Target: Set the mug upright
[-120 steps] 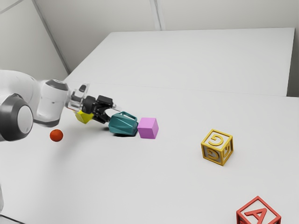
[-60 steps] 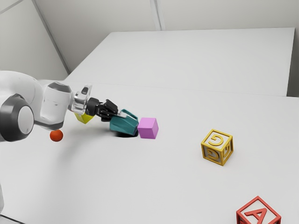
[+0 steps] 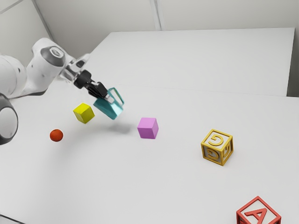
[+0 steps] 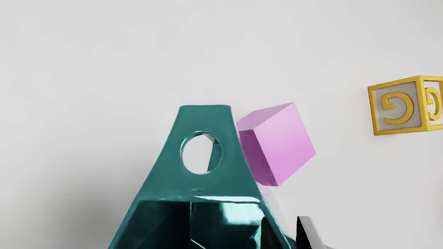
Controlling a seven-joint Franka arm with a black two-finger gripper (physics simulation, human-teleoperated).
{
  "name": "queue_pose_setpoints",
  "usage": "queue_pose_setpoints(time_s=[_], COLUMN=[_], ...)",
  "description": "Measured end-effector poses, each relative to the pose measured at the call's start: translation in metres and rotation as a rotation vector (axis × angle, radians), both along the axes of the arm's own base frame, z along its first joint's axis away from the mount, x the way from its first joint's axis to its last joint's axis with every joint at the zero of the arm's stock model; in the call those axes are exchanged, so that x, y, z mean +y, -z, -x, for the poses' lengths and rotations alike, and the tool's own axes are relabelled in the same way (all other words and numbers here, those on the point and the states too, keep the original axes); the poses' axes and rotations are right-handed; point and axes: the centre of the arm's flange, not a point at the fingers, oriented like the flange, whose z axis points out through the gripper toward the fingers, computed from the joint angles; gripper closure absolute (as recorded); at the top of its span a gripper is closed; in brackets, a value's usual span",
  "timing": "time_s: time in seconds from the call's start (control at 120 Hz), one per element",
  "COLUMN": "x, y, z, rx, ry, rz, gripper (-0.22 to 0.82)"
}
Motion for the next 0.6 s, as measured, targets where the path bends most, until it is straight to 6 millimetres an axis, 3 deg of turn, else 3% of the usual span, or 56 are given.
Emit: queue_pose_setpoints(time_s=[0.042, 0.1, 0.175, 0.242, 0.358, 0.467, 0.6], x=[-0.012, -0.022, -0.034, -0.048, -0.074, -0.096, -0.098], y=[-0.015, -0.017, 0.001, 0.024, 0.051, 0.055, 0.069], z=[0.011, 0.031, 0.063, 0.077, 0.083, 0.077, 0.080], rx=[0.014, 0.057, 0.099, 0.118, 0.096, 0.038, 0.036], ry=[0.060, 0.108, 0.128, 0.132, 0.106, 0.060, -0.020], rz=[-0.116, -0.241, -0.347, -0.417, -0.499, -0.541, -0.562], gripper=[0.76, 0.76, 0.77, 0.77, 0.77, 0.78, 0.78])
